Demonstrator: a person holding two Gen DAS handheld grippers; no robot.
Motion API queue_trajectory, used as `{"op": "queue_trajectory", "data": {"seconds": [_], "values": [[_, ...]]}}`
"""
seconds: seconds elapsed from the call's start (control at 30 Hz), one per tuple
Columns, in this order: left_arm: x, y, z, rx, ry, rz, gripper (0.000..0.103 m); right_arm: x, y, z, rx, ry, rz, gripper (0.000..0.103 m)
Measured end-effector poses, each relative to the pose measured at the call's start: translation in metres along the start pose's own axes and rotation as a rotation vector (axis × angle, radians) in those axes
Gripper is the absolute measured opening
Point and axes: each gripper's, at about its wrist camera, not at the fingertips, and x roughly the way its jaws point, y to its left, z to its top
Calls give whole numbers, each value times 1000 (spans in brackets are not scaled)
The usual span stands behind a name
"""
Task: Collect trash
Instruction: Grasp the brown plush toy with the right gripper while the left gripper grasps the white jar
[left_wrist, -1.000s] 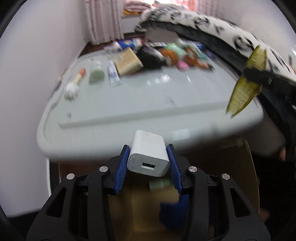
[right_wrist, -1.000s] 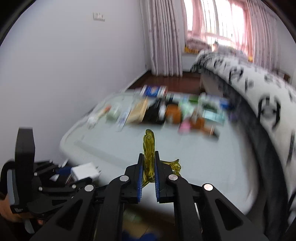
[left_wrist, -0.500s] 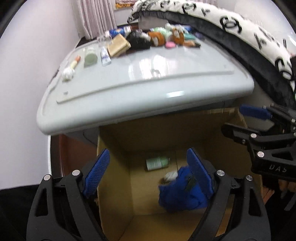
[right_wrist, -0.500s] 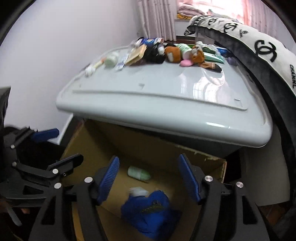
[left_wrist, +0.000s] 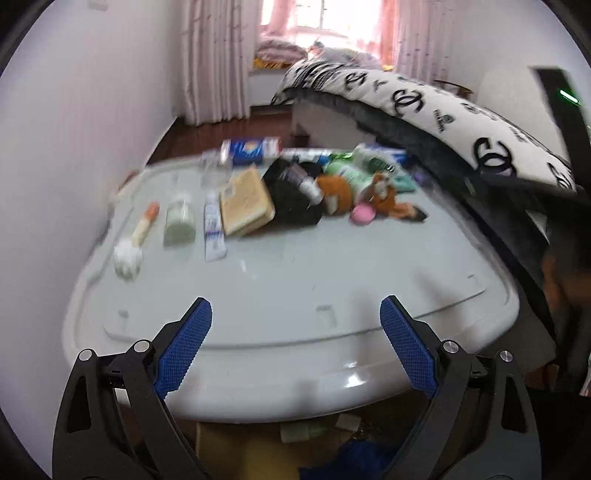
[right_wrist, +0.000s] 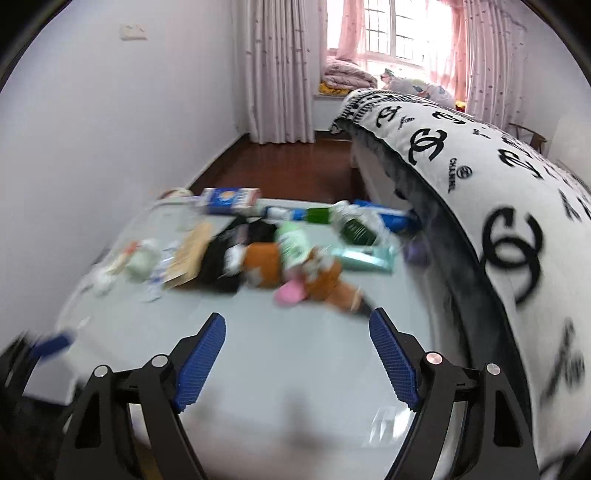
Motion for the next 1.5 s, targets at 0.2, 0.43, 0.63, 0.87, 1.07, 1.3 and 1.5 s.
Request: {"op": "queue_trajectory", "data": {"seconds": [0.2, 0.43, 0.63, 0.87, 1.07, 1.3, 1.5], "values": [[19, 4, -11, 12, 96, -10, 90, 102, -21, 22, 45, 104, -23, 79], [27, 17, -12, -54, 147, -40, 90, 169, -19, 24, 15, 201, -63, 25], [29, 15, -8, -48, 127, -32, 90, 154, -8, 26, -58, 164, -123, 16], [49, 35, 50, -18, 24, 169, 90, 68, 7, 39, -87, 50, 2, 16], [106, 70, 97, -72, 13, 238, 89, 9, 35, 31, -107, -6, 104, 17], [153, 118, 97, -230, 78, 274, 87, -17, 61, 19, -165, -34, 153, 17], [165, 135, 94, -234, 82, 311, 42, -5, 67, 16, -153, -1, 185, 17]]}}
